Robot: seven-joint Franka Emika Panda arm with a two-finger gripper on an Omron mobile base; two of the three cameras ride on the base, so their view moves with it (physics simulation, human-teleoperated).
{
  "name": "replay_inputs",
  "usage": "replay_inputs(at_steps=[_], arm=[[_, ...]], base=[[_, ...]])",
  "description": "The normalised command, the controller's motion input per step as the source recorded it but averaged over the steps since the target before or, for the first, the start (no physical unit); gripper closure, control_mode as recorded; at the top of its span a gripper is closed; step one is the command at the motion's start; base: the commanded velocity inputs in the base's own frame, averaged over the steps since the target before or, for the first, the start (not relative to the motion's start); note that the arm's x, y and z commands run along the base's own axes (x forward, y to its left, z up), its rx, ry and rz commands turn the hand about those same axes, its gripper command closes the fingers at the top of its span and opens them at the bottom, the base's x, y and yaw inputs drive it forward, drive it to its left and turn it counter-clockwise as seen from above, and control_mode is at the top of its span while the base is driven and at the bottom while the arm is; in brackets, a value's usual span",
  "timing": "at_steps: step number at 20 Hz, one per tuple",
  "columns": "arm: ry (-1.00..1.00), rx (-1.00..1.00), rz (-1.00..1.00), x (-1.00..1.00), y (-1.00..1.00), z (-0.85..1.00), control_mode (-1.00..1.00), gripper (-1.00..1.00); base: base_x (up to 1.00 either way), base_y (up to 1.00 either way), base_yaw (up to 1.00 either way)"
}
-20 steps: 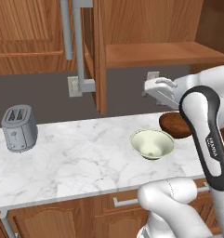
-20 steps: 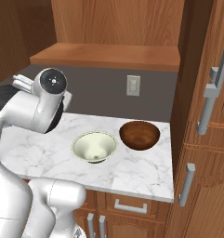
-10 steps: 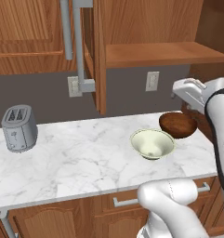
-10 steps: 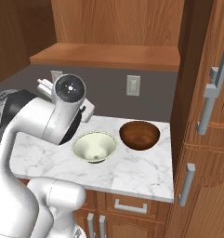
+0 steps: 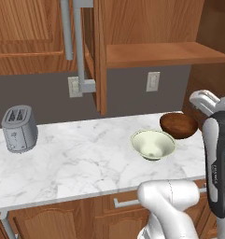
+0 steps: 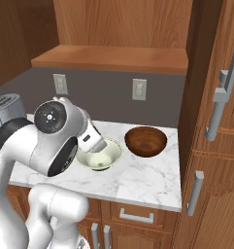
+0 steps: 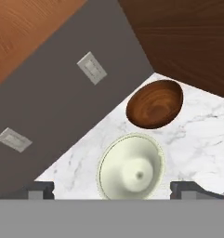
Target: Open the cabinet. Pick the bowls from the counter and place them in the cabinet. Then close the cabinet.
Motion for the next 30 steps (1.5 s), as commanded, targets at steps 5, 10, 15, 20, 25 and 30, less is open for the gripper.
replay_inputs(at_steps=[5, 10, 15, 20, 25, 30], arm=[[0.0, 0.01, -0.14, -0.43, -0.19, -0.46, -1.0, -1.0], [0.0, 0.18, 0.01, -0.3, -0.02, -0.29, -1.0, -1.0], [0.01, 0.16, 0.04, -0.06, -0.01, -0.36, -1.0, -1.0], [0.23, 0.03, 0.0, 0.0, 0.0, -0.17, -1.0, -1.0], [0.07, 0.0, 0.0, 0.0, 0.0, -0.26, -1.0, -1.0], [0.0, 0.02, 0.0, 0.0, 0.0, -0.36, -1.0, -1.0]], base=[[0.0, 0.0, 0.0], [0.0, 0.0, 0.0], [0.0, 0.0, 0.0], [0.0, 0.0, 0.0], [0.0, 0.0, 0.0], [0.0, 0.0, 0.0]])
